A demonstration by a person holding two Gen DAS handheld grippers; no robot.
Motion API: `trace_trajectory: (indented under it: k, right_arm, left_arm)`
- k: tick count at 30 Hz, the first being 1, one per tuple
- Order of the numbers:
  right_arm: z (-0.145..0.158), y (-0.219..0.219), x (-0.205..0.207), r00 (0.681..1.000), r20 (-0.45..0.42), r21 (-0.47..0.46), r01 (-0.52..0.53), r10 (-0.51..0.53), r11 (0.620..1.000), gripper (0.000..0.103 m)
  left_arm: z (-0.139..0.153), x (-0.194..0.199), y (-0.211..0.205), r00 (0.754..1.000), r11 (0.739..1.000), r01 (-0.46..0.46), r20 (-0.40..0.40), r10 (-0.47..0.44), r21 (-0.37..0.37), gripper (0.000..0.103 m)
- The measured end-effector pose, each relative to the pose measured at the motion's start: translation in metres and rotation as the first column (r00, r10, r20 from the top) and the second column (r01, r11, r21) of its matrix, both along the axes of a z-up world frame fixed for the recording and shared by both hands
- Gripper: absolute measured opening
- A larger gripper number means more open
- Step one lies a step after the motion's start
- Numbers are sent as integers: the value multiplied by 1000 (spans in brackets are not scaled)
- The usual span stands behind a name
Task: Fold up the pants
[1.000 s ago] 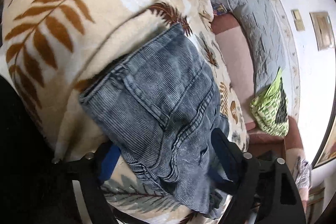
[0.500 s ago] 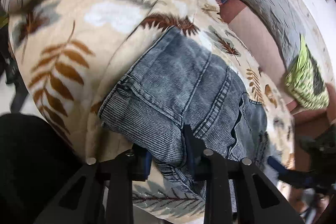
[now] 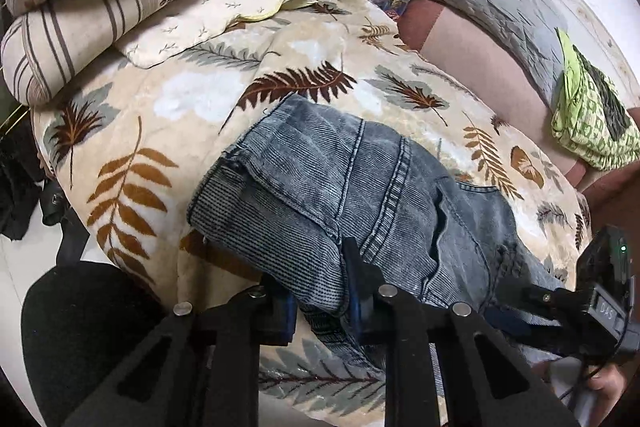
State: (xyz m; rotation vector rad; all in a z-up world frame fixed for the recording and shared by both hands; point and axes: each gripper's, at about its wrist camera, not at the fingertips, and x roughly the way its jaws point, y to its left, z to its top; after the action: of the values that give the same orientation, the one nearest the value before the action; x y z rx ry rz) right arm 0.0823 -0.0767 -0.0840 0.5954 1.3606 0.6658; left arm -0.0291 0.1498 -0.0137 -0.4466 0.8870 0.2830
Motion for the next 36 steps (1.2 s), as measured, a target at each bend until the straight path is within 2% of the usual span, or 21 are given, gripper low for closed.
trace_trajectory:
  k: [1, 4, 7, 11, 17, 20, 21, 25, 27, 29, 33, 36]
  right_arm:
    - [5, -5, -3, 999, 37, 15, 8, -9, 1000, 103]
    - [23, -14, -6, 999, 10, 62, 49, -50, 997, 103]
    - [38, -28, -15, 996, 52, 79, 62, -66, 995, 103]
    - [45, -71, -33, 991, 70, 83, 111, -117, 990, 103]
    - [39, -135, -60, 982, 27, 186, 179, -187, 966, 103]
    - [11, -152, -64, 975, -25, 112, 223, -221, 968, 103]
    - [-4, -158, -66, 970, -62, 134, 240, -234, 961, 103]
    - [11, -186, -72, 950, -8, 254, 303, -311, 919, 102]
    - [23, -212, -78, 921, 36, 295, 361, -388, 885, 103]
    - [24, -235, -84, 889, 45, 317, 419, -455, 851, 103]
    - [7, -287, -102, 809, -2, 341, 553, -588, 760, 103]
    - [1, -312, -114, 769, -20, 347, 604, -639, 717, 103]
  left_arm:
    - [2, -1, -1, 1000, 1000, 4, 5, -5, 18, 21]
    - [3, -1, -2, 1000, 1000, 3, 2, -3, 26, 21]
    - [7, -1, -7, 1000, 998, 14, 7, -14, 54, 20]
    - [14, 0, -14, 999, 996, 26, 19, -28, 91, 20]
    - [37, 1, -36, 996, 981, 60, 59, -72, 183, 20]
    - [52, 3, -58, 990, 962, 92, 83, -117, 255, 19]
    - [58, 3, -68, 986, 952, 107, 94, -139, 287, 19]
    - [83, 4, -120, 954, 891, 191, 134, -267, 411, 18]
    - [93, 3, -152, 929, 854, 236, 150, -338, 464, 18]
    - [100, 1, -187, 894, 814, 298, 154, -422, 499, 17]
    - [96, -10, -250, 813, 734, 424, 133, -566, 530, 17]
    - [71, -9, -285, 769, 688, 532, 59, -637, 494, 18]
